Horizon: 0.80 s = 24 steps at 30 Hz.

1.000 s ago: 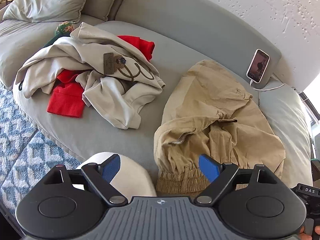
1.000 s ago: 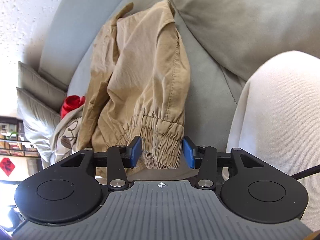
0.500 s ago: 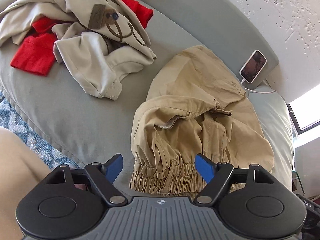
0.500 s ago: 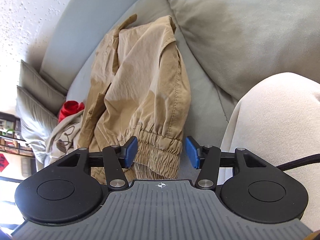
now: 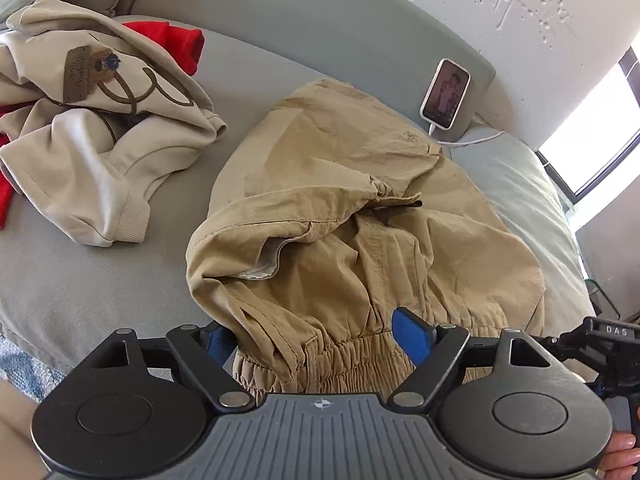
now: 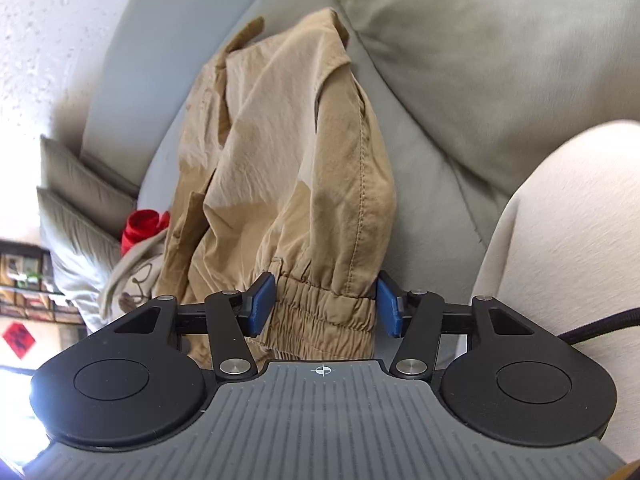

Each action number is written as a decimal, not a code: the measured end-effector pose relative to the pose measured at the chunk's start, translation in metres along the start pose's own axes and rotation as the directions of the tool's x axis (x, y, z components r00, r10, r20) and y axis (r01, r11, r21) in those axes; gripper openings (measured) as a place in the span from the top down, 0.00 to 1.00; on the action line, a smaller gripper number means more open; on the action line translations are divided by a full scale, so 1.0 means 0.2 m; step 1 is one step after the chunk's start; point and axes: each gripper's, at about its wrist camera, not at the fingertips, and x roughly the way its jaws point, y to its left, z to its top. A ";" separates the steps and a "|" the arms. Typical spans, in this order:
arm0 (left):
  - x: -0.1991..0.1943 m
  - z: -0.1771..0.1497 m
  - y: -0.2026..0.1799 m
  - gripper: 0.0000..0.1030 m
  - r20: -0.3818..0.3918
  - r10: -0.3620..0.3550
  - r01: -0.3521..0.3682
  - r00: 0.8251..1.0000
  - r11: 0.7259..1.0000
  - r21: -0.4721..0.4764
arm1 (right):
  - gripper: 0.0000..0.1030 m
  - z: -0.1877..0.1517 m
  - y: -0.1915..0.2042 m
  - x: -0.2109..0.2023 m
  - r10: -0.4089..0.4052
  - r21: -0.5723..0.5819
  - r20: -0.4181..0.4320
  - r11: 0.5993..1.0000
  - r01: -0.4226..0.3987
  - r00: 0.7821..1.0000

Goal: Fold clothes
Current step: 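Grasp the other elastic cuff with the left gripper while the right gripper holds its cuff, then lift both cuffs high with both grippers to hang the trousers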

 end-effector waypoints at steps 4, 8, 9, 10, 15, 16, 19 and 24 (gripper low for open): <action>0.00 0.00 0.03 0.24 -0.011 0.007 -0.007 1.000 0.999 -0.043 | 0.89 -0.01 0.04 -0.01 -0.057 -0.027 0.038 0.998 0.058 0.998; 0.03 0.00 0.10 0.27 -0.045 0.017 -0.022 0.999 0.993 -0.113 | 0.89 -0.08 0.18 -0.10 -0.237 -0.315 0.093 0.915 0.254 0.967; 0.04 0.00 0.09 0.28 -0.053 0.020 -0.025 0.998 0.994 -0.107 | 0.89 -0.08 0.19 -0.11 -0.263 -0.340 0.098 0.897 0.281 0.960; 0.04 0.01 0.07 0.30 -0.060 0.022 -0.027 0.998 0.996 -0.084 | 0.89 -0.09 0.19 -0.12 -0.283 -0.349 0.104 0.887 0.301 0.953; 0.05 -0.01 0.02 0.46 -0.137 -0.051 0.043 0.989 0.997 -0.058 | 0.48 -0.04 0.14 -0.11 -0.170 -0.219 0.076 0.959 0.182 0.983; 0.06 -0.02 0.02 0.45 -0.142 -0.053 0.044 0.988 0.997 -0.060 | 0.46 -0.04 0.12 -0.10 -0.138 -0.190 0.073 0.970 0.150 0.988; 0.05 -0.04 0.02 0.51 -0.146 -0.059 0.046 0.988 0.995 -0.093 | 0.49 -0.05 0.09 -0.07 -0.113 -0.180 0.106 0.975 0.131 0.988; -0.03 -0.01 0.04 0.93 -0.249 -0.256 0.184 0.934 0.943 -0.278 | 0.89 -0.07 0.11 -0.10 -0.092 -0.170 0.102 0.979 0.108 0.991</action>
